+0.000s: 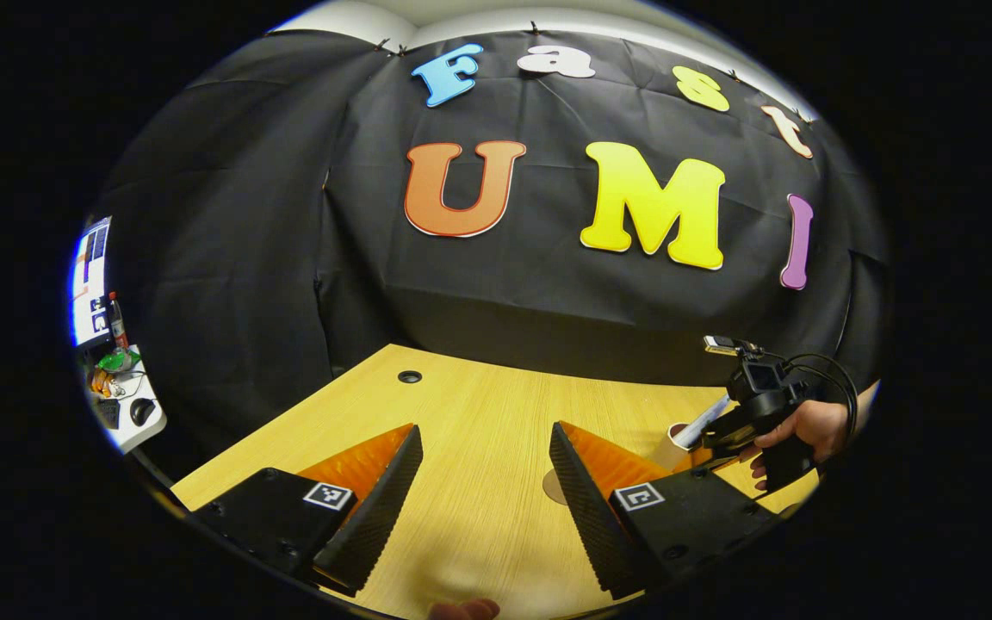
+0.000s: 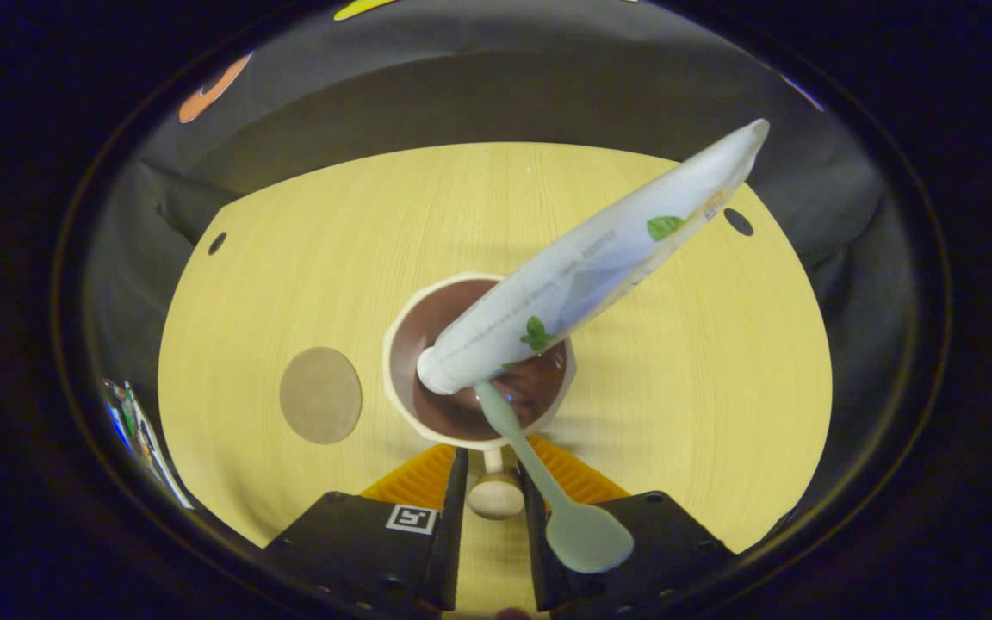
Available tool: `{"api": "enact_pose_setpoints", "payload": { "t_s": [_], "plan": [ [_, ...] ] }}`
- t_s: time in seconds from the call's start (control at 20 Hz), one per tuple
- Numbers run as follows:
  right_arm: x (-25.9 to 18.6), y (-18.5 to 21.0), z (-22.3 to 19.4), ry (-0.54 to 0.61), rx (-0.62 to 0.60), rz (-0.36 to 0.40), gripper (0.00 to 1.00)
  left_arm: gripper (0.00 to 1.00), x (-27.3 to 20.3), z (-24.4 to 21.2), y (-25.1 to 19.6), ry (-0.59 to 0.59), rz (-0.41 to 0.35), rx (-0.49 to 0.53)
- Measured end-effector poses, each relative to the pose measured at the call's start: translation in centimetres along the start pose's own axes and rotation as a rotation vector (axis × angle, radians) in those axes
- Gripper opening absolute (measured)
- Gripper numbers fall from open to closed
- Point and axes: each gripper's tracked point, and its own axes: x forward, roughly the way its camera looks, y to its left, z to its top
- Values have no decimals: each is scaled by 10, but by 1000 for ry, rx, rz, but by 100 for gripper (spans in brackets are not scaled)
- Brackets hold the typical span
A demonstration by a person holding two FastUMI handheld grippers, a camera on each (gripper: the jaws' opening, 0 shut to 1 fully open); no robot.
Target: Put the toothbrush and toothpaste on the desktop into the cup, then pick up the cup and place it on the coaster on the desktop.
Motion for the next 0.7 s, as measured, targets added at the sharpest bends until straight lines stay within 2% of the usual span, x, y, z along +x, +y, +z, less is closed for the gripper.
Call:
{"api": "enact_pose_setpoints", "payload": {
  "t_s": [0.35, 0.4, 0.45, 0.5, 0.55, 0.6, 0.7],
  "plan": [
    [0, 1, 3, -9, -62, -34, 20, 94, -9, -4, 6, 10, 16, -13],
    [0, 2, 3, -11, -67, -37, 14, 94, -10, -3, 7, 7, 15, -11],
    [-1, 2, 4, -16, -74, -41, 14, 94, -11, -3, 7, 4, 15, -8],
    [1, 1, 5, -21, -86, -41, 7, 94, -13, -2, 8, 2, 14, -4],
    [-2, 1, 4, -21, -89, -37, 7, 94, -15, -2, 8, 0, 14, -1],
    [-1, 1, 4, -25, -105, -33, 2, 94, -16, -1, 9, -1, 14, -1],
    [-2, -1, 4, -29, -126, -29, 2, 94, -18, -4, 12, 3, 18, 0]
  ]
}}
